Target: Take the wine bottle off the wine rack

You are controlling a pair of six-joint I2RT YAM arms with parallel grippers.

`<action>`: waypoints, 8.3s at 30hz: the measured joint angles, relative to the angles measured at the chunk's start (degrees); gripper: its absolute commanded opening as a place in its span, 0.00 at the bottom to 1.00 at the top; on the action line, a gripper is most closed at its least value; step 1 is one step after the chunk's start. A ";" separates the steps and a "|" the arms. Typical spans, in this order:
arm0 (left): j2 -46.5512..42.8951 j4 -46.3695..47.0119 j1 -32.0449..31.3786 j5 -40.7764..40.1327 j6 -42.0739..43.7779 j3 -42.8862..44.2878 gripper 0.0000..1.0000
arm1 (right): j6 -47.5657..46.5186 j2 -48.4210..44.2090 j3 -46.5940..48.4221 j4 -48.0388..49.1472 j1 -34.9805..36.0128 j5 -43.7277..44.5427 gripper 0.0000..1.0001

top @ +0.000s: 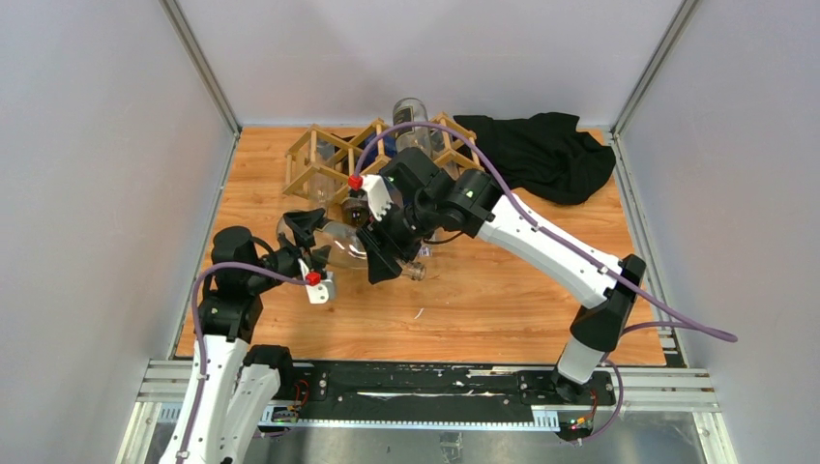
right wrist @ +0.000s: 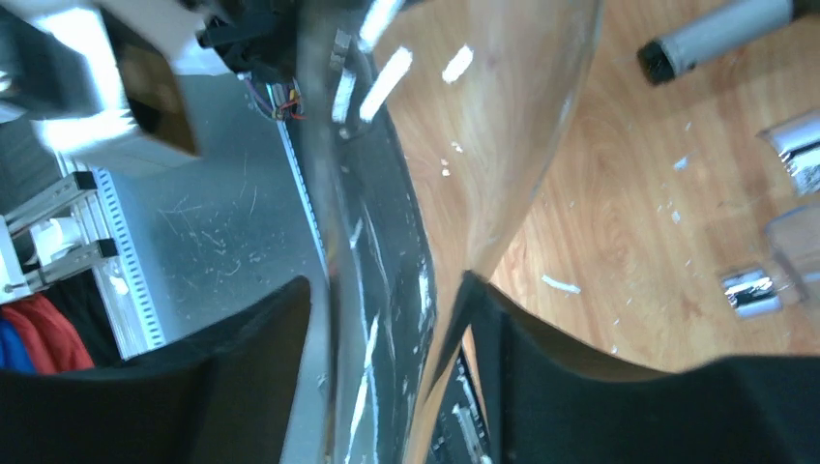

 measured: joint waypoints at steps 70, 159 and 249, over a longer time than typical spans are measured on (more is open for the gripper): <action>4.13 17.42 -0.13 2.89 -83.73 4.07 1.00 | 17.40 -4.70 -8.66 60.39 -6.82 3.72 0.00; 30.16 -19.96 5.73 -8.20 -71.87 42.47 1.00 | -2.25 4.42 -16.04 44.04 -43.15 35.54 0.00; 27.39 -21.38 5.73 -9.92 -54.80 33.24 1.00 | 27.28 5.55 -17.14 36.46 -23.39 13.00 0.00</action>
